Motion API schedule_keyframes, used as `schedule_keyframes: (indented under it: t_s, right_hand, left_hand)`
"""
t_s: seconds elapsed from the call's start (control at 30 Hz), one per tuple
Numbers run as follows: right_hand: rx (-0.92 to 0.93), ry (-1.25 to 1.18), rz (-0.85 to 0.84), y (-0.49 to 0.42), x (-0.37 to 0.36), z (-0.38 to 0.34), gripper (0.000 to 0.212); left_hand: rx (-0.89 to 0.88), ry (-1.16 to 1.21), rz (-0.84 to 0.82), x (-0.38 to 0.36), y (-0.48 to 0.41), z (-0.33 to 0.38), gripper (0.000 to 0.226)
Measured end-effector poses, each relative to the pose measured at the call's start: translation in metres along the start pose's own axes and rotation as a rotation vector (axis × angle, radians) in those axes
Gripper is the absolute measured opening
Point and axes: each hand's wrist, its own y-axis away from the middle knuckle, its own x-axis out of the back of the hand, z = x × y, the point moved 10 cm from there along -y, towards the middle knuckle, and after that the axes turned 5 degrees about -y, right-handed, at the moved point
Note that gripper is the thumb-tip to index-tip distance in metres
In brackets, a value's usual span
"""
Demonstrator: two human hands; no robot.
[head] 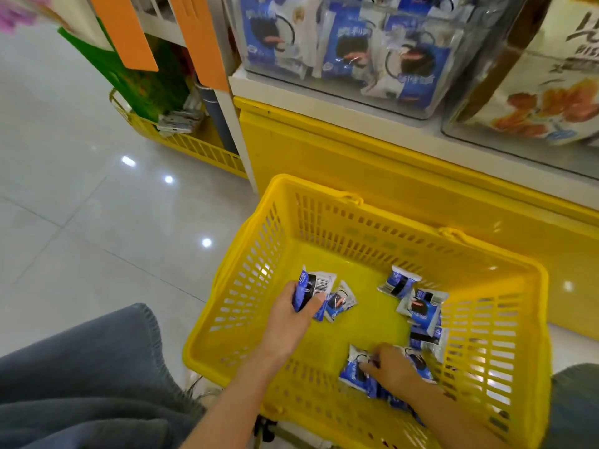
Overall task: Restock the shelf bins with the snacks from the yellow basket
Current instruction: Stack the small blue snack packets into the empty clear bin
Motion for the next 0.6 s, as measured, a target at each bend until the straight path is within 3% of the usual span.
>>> schedule_keyframes:
  t_s: [0.1, 0.2, 0.47, 0.6]
  right_hand:
    - [0.01, 0.067, -0.039, -0.005, -0.012, -0.003, 0.053]
    - [0.088, 0.025, 0.004, -0.009, -0.009, -0.008, 0.024]
    - [0.219, -0.295, 0.13, 0.0, 0.032, -0.033, 0.028]
    - [0.237, -0.649, 0.069, 0.014, 0.049, -0.064, 0.02]
  left_hand:
    - [0.021, -0.006, -0.003, -0.003, -0.002, -0.005, 0.011]
    - [0.024, -0.032, -0.015, -0.006, -0.004, -0.008, 0.01]
    - [0.093, -0.094, -0.003, -0.007, -0.003, -0.024, 0.018]
    - [0.151, -0.061, 0.043, 0.003, 0.0, -0.033, 0.017]
